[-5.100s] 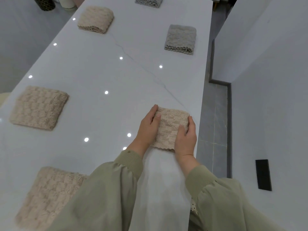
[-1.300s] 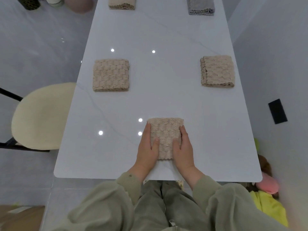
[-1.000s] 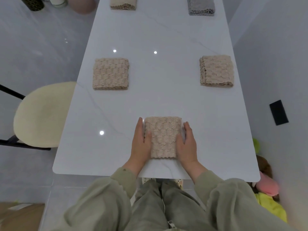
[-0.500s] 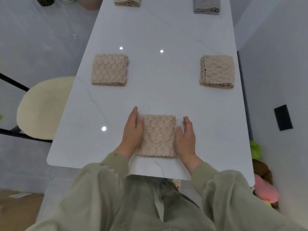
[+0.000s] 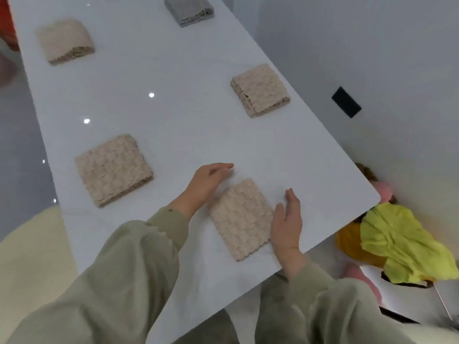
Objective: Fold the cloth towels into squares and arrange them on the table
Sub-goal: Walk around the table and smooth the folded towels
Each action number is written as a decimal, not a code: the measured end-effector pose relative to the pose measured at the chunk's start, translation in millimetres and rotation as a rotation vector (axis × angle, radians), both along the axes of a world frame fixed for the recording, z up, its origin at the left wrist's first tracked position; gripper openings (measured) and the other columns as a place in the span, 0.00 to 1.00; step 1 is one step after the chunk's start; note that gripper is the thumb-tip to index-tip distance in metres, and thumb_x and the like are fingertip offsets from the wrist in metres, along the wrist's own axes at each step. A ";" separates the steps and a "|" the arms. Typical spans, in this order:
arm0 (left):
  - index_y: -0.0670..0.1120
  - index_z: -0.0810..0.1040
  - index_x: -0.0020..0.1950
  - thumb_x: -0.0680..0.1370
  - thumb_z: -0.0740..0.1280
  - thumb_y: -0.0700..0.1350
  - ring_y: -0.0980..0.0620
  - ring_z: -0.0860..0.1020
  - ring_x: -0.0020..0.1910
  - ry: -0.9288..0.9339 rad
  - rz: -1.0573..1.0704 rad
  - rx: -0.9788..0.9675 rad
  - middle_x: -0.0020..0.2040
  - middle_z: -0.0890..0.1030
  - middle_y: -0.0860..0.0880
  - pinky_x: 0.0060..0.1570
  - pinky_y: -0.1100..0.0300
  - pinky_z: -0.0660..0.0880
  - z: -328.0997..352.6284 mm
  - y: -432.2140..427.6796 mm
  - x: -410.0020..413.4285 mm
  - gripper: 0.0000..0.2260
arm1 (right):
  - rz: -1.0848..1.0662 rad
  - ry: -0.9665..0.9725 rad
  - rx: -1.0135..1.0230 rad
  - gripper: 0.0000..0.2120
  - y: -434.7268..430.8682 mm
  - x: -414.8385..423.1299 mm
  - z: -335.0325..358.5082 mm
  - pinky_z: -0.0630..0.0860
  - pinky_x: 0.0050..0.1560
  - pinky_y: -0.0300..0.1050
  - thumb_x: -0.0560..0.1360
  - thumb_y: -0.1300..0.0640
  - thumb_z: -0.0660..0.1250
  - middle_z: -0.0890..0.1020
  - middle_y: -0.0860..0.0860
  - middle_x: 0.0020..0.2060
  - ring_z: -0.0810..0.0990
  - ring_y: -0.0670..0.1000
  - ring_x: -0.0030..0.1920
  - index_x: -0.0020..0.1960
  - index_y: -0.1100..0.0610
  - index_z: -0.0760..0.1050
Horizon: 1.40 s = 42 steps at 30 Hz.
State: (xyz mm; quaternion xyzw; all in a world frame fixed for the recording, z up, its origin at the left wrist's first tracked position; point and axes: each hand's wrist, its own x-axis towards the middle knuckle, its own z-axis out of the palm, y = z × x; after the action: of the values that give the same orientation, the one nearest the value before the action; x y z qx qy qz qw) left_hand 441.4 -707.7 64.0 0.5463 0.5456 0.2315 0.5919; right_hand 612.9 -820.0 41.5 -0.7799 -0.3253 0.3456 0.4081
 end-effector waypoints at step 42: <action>0.49 0.70 0.71 0.83 0.54 0.48 0.60 0.67 0.68 -0.040 -0.358 0.060 0.70 0.70 0.54 0.66 0.72 0.61 -18.7 -0.1 12.5 0.17 | -0.502 0.095 0.174 0.26 -28.6 -82.8 -7.7 0.55 0.56 0.15 0.80 0.64 0.55 0.57 0.46 0.74 0.55 0.27 0.66 0.76 0.58 0.52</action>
State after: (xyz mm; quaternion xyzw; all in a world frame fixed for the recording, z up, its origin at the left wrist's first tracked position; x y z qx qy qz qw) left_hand 453.9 -707.8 45.2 0.6473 0.4206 0.1495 0.6178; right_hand 530.1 -848.5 33.9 -0.7810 -0.1308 0.2406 0.5614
